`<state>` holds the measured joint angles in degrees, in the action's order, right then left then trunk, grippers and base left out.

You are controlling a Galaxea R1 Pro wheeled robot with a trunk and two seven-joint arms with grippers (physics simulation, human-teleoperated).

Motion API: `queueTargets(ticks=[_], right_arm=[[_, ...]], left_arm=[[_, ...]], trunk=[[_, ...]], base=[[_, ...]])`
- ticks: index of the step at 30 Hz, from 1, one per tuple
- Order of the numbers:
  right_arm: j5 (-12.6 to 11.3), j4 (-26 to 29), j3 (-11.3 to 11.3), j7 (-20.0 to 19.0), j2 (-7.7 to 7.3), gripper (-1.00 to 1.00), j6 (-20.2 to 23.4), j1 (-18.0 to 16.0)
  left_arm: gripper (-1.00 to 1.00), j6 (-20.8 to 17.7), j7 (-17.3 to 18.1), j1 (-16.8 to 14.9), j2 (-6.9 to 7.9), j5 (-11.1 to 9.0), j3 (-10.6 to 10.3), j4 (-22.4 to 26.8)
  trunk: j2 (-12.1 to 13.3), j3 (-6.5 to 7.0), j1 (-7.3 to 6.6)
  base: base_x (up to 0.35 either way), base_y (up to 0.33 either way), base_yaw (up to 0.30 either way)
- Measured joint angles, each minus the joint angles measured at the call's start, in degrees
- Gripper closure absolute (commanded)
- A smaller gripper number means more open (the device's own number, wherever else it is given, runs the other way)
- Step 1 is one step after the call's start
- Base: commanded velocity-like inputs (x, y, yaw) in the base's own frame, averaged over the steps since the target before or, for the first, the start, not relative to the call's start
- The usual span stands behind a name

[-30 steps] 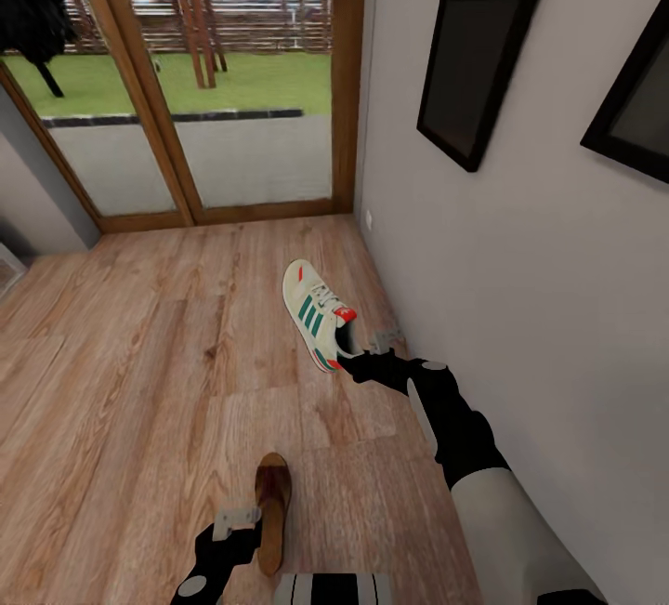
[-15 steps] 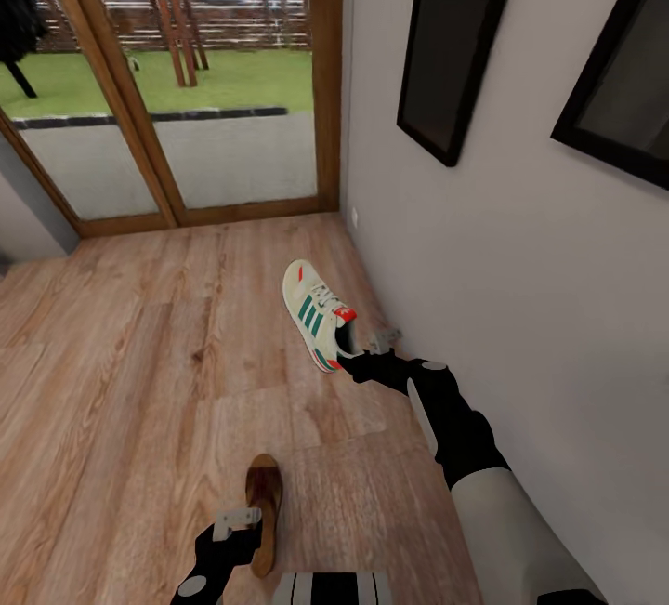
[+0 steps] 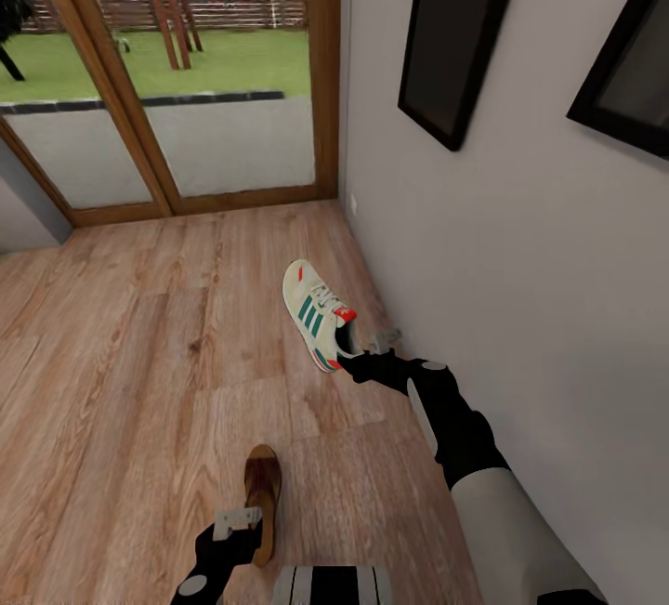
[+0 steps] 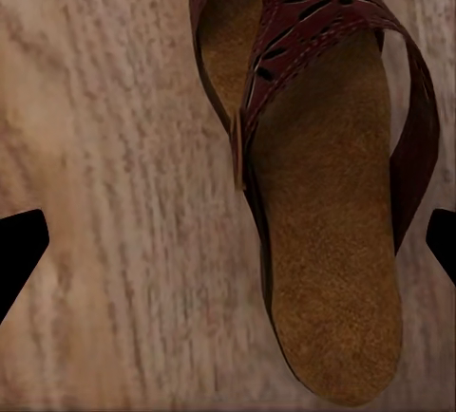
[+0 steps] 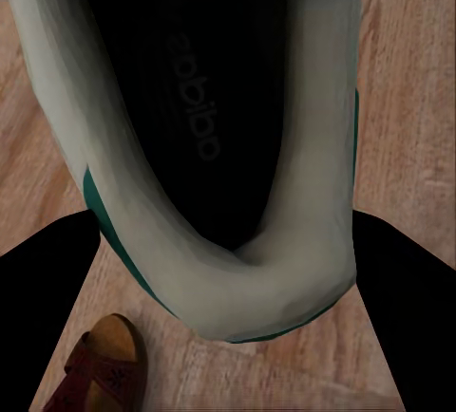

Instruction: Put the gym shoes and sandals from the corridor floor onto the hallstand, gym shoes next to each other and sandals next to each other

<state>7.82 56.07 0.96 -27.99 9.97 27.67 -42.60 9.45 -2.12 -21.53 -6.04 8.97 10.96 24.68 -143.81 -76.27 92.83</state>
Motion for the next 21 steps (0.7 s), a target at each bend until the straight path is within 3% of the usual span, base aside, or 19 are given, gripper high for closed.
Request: queueTargets(ticks=[9,16,21], right_arm=[[0.01,-0.08,0.0,0.0,0.0,1.0,0.0,0.0],[-0.13,-0.08,0.0,0.0,0.0,1.0,0.02,-0.01],[-0.14,-0.08,0.0,0.0,0.0,1.0,0.02,-0.01]], left_arm=[[-1.0,-0.08,-0.1,-0.47,-0.35,0.16,-0.02,0.04],[-1.0,-0.16,0.15,-0.59,-0.58,0.18,-0.23,0.16],[-1.0,-0.84,0.23,-1.44,-0.63,0.12,-2.64,0.22]], trunk=[[-0.12,-2.8,0.23],[-0.13,-3.25,0.23],[-0.13,-3.3,0.23]], base=[[0.0,0.0,0.0],[0.0,0.0,0.0],[0.0,0.0,0.0]])
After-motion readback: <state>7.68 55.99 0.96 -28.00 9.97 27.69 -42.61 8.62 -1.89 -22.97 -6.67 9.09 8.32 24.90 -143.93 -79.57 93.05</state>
